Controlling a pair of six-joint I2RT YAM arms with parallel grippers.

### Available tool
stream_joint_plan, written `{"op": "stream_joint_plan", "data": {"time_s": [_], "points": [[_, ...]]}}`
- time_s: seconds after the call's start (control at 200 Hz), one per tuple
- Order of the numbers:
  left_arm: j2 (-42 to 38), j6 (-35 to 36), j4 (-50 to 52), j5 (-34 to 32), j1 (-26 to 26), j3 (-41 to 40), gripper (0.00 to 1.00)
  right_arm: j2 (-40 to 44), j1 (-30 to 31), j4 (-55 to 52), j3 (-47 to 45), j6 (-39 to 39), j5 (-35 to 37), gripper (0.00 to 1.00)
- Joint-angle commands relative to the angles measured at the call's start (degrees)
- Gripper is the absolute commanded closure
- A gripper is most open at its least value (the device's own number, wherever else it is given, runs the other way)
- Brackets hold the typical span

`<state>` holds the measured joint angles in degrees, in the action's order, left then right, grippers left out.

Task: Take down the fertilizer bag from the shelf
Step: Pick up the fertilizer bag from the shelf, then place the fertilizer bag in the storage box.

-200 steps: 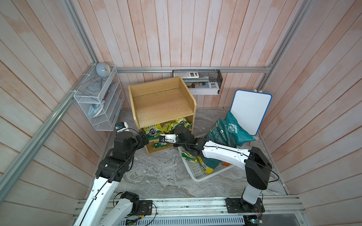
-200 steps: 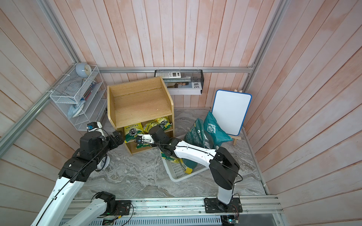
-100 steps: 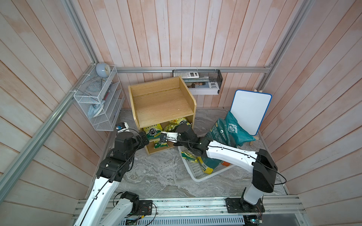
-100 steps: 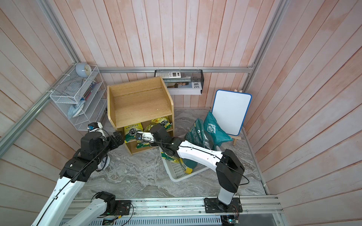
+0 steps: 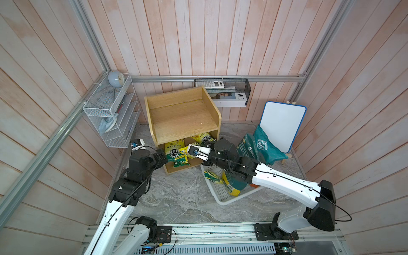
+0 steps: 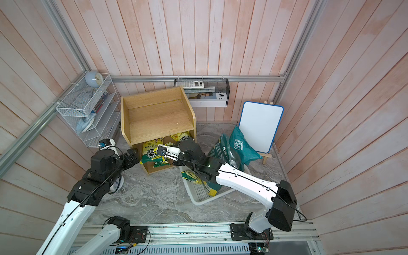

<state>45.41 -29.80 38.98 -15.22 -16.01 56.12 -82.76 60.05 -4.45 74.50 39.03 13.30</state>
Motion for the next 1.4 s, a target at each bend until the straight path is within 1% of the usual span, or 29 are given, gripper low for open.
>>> {"op": "stream_joint_plan", "data": {"time_s": [0.0,0.055,0.115,0.22,0.32,0.375,0.485,0.535,0.575,0.685,0.75,0.87,1.01,1.1,1.21,1.305,1.33,1.395], "points": [[-0.72,-0.58,-1.36,0.63,0.28,-0.83,0.0,5.59,0.95,-1.03,0.23,-3.87,3.81,1.0],[-0.85,-0.61,-1.35,0.71,0.32,-0.83,0.0,7.61,1.46,-5.73,1.02,-7.33,6.16,1.0],[-1.3,-0.48,-1.36,0.9,0.28,-0.83,0.0,9.35,1.65,-12.56,3.02,-13.85,8.99,1.0],[-1.8,0.15,-1.33,1.34,0.33,-0.9,0.0,11.32,1.65,-23.58,5.88,-28.35,13.69,1.0],[-3.4,0.15,-3.14,1.16,0.33,-2.51,0.0,11.38,1.64,-32.11,7.17,-42.64,16.11,1.0],[-4.17,-0.55,-4.26,1.45,0.28,-3.5,0.0,10.28,1.65,-36.57,8.04,-49.05,16.39,1.0],[-4.29,-2.57,-4.96,2.85,0.28,-4.26,0.0,7.35,1.73,-40.55,8.45,-56.49,16.07,1.0],[-4.05,-3.32,-5.01,3.72,0.28,-4.21,0.0,5.59,1.73,-41.85,8.72,-58.76,18.01,1.0],[-4.1,-3.96,-4.91,4.1,0.28,-4.22,0.0,4.25,1.66,-43.18,9.15,-60.72,20.99,1.0],[-4.97,-6.36,-4.96,5.01,0.27,-4.99,0.0,0.75,1.56,-44.73,9.88,-61.83,24.32,1.0],[-5.71,-7.64,-5.39,5.71,0.21,-5.87,0.0,-1.18,0.99,-44.12,9.33,-61.82,23.35,1.0],[-6.3,-8.13,-4.85,5.64,0.23,-6.79,0.0,-4.24,-0.99,-41.67,6.45,-62.7,16.56,1.0],[-6.65,-6.97,-3.22,4.6,0.27,-6.37,0.0,-7.07,-2.59,-38.89,1.85,-63.81,8.71,1.0],[-6.84,-6.46,-3.04,4.24,0.24,-6.27,0.0,-9.62,-3.31,-39.13,0.67,-63.66,5.6,1.0],[-6.74,-6.49,-3.12,3.97,0.28,-6.35,0.0,-14.15,-3.54,-41.06,1.5,-62.05,3.08,1.0],[-6.74,-6.5,-3.19,3.93,0.28,-6.37,0.0,-18.21,-4.12,-46.17,6.26,-60.06,-0.72,1.0],[-6.8,-6.43,-3.13,3.83,0.27,-6.28,0.0,-18.83,-4.28,-47.02,7.28,-59.07,-1.84,0.95],[-6.85,-6.24,-2.92,3.8,0.27,-6.2,0.0,-18.94,-4.24,-47.84,9.26,-55.98,-3.45,0.76]]}}
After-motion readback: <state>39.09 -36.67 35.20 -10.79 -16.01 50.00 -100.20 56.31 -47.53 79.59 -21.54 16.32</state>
